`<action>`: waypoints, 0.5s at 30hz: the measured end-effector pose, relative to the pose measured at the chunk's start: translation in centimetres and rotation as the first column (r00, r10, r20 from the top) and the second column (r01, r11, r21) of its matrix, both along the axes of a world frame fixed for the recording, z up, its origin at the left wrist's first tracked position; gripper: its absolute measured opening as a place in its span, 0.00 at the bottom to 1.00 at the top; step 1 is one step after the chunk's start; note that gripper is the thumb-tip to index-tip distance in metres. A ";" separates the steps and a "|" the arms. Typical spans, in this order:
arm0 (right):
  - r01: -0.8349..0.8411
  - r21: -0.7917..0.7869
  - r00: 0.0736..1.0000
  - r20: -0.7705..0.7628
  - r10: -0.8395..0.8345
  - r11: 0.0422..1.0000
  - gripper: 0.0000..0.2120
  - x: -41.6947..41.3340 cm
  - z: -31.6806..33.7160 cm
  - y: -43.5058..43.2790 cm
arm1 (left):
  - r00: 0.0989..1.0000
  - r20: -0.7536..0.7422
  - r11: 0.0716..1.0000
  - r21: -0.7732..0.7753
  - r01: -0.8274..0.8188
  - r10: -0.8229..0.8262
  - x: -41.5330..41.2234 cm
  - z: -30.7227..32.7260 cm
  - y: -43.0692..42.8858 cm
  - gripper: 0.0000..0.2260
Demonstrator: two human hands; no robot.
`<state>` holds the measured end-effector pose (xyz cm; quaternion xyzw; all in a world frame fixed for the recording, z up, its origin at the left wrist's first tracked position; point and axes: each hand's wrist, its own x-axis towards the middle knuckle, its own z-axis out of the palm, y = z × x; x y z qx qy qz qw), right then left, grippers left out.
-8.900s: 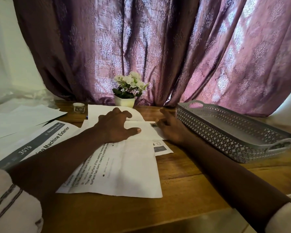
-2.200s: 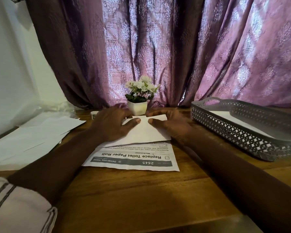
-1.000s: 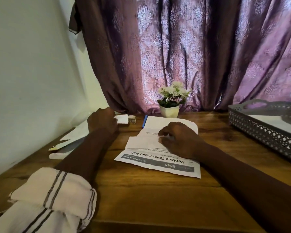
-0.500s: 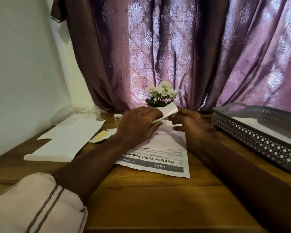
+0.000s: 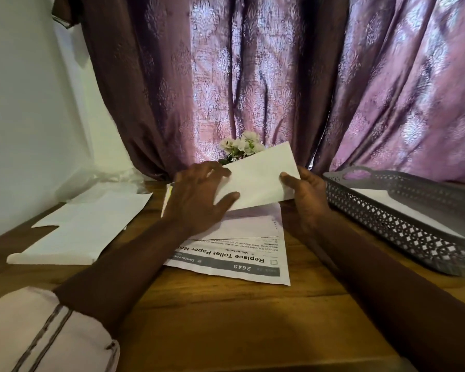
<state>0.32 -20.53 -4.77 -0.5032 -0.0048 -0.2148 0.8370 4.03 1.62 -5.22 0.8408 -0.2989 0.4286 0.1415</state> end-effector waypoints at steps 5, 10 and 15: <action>0.016 -0.041 1.000 -0.021 -0.017 0.999 0.14 -0.2 0.8 -2.2 | 0.919 -0.390 0.756 -0.619 -0.214 -0.059 1.2 0.4 1.4 0.33; 0.278 -0.291 0.958 0.012 -0.287 0.915 0.11 -0.3 0.6 -3.2 | 0.725 -0.474 0.496 -0.843 -0.210 -0.499 1.6 1.1 2.5 0.18; 0.525 -0.847 0.594 0.434 -0.677 -0.082 0.30 0.0 -0.3 -4.0 | 0.532 -0.456 0.430 -0.884 -0.180 -0.713 0.3 1.1 0.8 0.13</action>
